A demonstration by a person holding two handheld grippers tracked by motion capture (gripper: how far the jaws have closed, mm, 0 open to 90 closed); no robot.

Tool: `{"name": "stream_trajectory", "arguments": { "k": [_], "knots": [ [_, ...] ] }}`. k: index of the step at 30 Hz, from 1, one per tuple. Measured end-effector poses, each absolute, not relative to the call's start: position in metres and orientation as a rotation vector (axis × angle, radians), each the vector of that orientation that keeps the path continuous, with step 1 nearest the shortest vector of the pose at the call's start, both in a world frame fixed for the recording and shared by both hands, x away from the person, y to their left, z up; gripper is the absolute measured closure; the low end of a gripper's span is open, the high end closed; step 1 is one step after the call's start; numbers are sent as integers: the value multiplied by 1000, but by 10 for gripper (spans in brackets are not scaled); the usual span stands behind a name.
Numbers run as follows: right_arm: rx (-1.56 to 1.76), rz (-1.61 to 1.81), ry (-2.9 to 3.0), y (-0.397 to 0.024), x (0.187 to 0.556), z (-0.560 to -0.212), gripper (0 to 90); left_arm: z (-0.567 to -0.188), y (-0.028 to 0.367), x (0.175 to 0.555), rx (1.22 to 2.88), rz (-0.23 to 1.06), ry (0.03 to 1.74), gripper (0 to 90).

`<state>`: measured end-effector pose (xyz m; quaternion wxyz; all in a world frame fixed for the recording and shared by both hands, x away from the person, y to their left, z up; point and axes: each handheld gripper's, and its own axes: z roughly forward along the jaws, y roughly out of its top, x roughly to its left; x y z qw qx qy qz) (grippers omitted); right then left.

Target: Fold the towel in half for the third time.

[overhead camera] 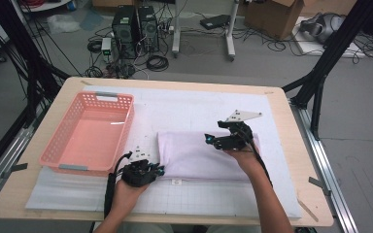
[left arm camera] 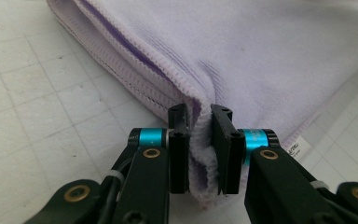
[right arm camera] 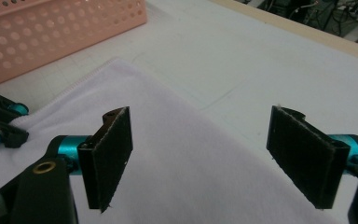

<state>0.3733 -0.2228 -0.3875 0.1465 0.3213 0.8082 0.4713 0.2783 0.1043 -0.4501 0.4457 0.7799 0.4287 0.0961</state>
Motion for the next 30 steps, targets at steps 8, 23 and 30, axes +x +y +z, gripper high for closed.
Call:
{"name": "stream_trajectory", "arguments": {
  "k": [8, 23, 30],
  "knots": [
    [922, 1355, 2369, -202, 393, -391, 247, -450, 105, 279, 1925, 226, 1063, 778],
    [842, 1289, 2521, -150, 421, -406, 303, -450, 106, 279, 1913, 221, 1075, 780],
    [804, 1256, 2582, -122, 432, -412, 331, -450, 108, 279, 1902, 210, 1083, 781]
  ]
}}
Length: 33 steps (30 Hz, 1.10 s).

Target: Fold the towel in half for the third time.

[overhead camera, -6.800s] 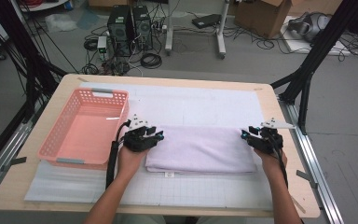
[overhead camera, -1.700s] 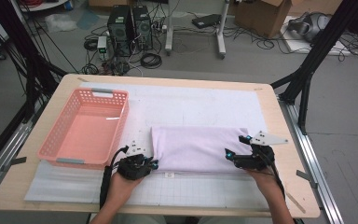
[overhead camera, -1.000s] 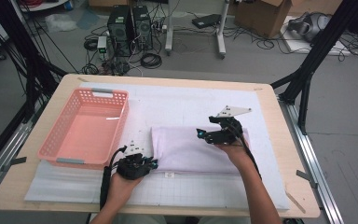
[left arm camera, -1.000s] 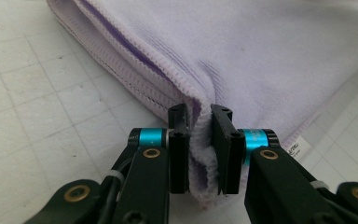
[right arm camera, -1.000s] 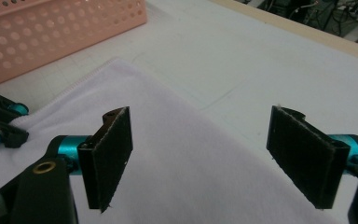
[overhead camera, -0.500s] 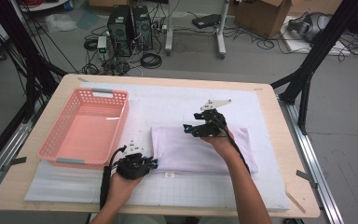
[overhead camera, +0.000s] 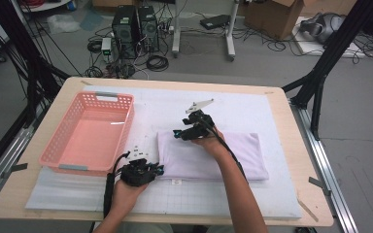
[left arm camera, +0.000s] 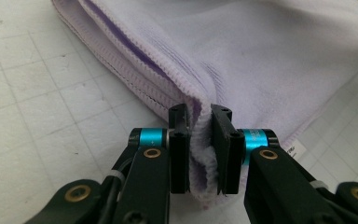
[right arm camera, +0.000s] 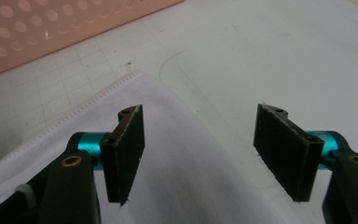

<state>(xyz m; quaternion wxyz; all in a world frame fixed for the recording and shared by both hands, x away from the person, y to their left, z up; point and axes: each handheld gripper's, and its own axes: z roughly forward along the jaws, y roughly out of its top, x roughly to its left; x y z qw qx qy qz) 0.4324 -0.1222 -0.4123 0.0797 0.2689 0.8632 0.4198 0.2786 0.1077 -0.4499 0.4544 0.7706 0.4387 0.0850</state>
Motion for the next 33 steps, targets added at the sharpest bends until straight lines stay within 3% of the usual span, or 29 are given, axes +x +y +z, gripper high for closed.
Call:
{"name": "stream_trajectory", "arguments": {
  "k": [20, 27, 29, 31, 33],
  "knots": [
    [697, 1131, 2772, -66, 450, -435, 388, -450, 110, 280, 1882, 191, 1101, 783],
    [665, 1129, 2821, -61, 452, -437, 521, -450, 111, 279, 1870, 192, 1123, 784],
    [667, 1131, 2844, -61, 452, -436, 598, -450, 111, 279, 1874, 193, 1125, 785],
    [634, 1140, 2879, -60, 451, -435, 752, -450, 111, 279, 1873, 194, 1126, 786],
    [574, 1119, 2876, -58, 448, -433, 786, -449, 112, 279, 1868, 192, 1127, 787]
  ]
}}
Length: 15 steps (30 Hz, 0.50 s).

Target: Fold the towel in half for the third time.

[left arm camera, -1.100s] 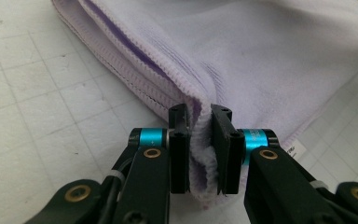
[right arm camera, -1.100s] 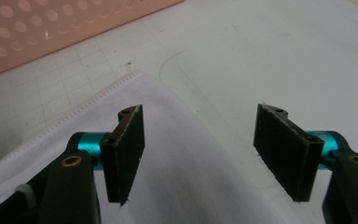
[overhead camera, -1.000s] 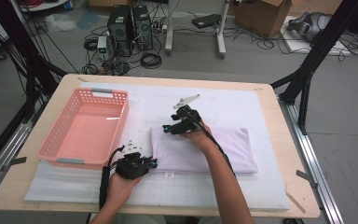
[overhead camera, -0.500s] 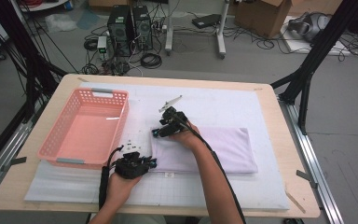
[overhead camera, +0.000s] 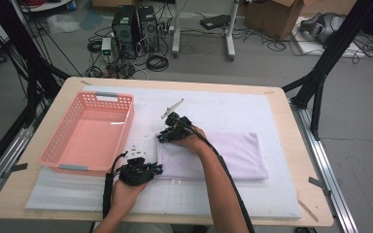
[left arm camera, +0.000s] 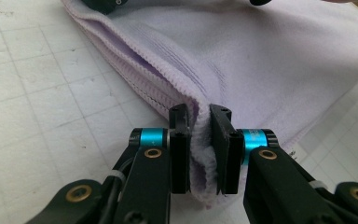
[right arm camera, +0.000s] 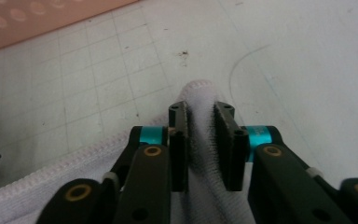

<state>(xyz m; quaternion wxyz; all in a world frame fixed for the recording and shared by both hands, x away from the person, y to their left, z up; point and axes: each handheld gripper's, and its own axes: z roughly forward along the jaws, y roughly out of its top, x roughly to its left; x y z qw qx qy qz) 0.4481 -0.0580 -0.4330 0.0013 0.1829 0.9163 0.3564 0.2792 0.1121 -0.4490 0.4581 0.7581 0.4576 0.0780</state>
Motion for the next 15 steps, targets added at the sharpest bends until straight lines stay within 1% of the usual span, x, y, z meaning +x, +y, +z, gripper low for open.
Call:
{"name": "stream_trajectory", "arguments": {
  "k": [8, 15],
  "knots": [
    [550, 1197, 2833, -59, 446, -425, 798, -439, 117, 276, 1825, 205, 1119, 790],
    [554, 1317, 2777, -70, 444, -410, 798, -429, 115, 272, 1783, 224, 1085, 790]
  ]
}}
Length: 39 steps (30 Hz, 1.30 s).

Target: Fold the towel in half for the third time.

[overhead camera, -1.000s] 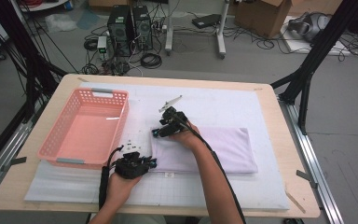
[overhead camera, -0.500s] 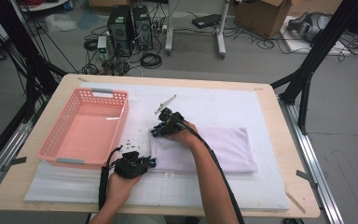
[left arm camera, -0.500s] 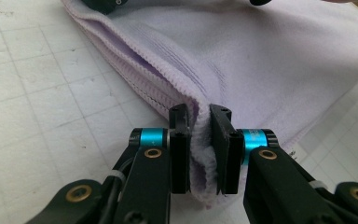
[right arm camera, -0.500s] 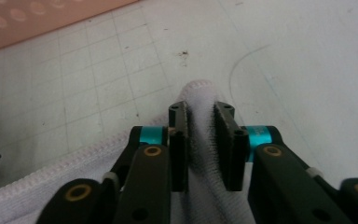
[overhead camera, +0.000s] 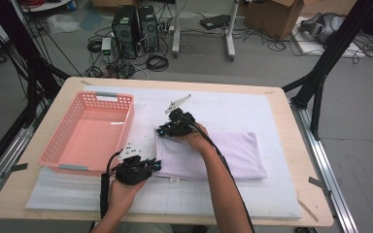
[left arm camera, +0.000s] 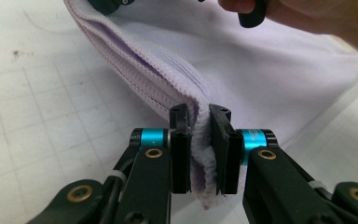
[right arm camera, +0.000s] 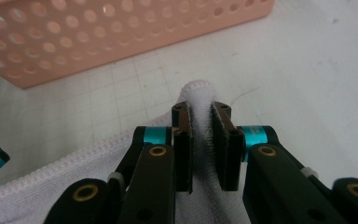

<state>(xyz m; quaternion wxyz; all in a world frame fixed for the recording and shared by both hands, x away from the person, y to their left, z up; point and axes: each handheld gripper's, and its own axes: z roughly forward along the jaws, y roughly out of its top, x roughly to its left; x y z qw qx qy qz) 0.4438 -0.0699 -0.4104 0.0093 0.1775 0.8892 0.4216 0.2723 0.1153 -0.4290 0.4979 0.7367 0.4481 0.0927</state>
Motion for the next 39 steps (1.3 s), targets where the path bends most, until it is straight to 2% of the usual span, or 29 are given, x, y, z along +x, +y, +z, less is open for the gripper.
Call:
{"name": "stream_trajectory", "arguments": {
  "k": [12, 27, 39],
  "knots": [
    [557, 1426, 2681, -104, 434, -388, 797, -413, 97, 275, 1734, 174, 1012, 792],
    [651, 1472, 2577, -167, 424, -376, 796, -392, 36, 288, 1816, 143, 894, 792],
    [741, 1478, 2501, -221, 415, -380, 795, -392, -16, 299, 1884, 87, 833, 792]
  ]
}}
